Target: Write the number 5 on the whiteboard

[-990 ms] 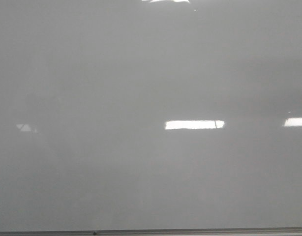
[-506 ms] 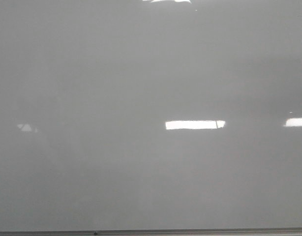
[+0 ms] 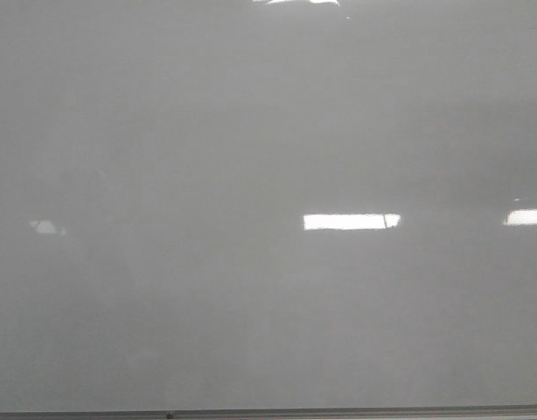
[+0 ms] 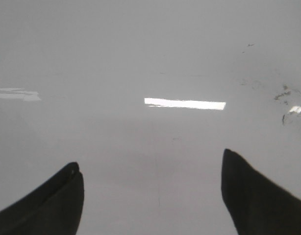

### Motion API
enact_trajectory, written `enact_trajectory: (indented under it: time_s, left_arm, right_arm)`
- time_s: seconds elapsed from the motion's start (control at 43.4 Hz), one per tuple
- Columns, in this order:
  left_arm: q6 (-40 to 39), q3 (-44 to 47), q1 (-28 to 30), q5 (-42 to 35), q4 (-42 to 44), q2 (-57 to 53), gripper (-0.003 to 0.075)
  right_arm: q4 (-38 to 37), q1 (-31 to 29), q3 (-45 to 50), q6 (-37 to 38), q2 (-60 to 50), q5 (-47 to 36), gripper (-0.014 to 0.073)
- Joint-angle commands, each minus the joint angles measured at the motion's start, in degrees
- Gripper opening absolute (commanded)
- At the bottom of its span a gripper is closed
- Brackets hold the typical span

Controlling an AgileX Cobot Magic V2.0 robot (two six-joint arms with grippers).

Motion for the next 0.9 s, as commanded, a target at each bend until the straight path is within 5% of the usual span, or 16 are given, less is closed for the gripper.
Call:
enact_trajectory:
  time_s: [0.0,0.483,0.875]
  left_arm:
    - [-0.5,-3.8,-0.3,-2.9,1.5,6.7,0.0544]
    - [-0.5,-12.6,5.3,-15.6,1.4,42.6,0.0543]
    - [-0.5,-15.2,5.5,-29.2,1.4,56.2,0.0543]
  right_arm:
    - [0.4,-0.1,-1.9,0.2,0.9,-4.2,0.0596]
    - [0.4,-0.1,-1.8,0.2,0.9,-4.2,0.0596]
    - [0.4,-0.1,-1.8,0.2,0.9,-4.1,0.0596]
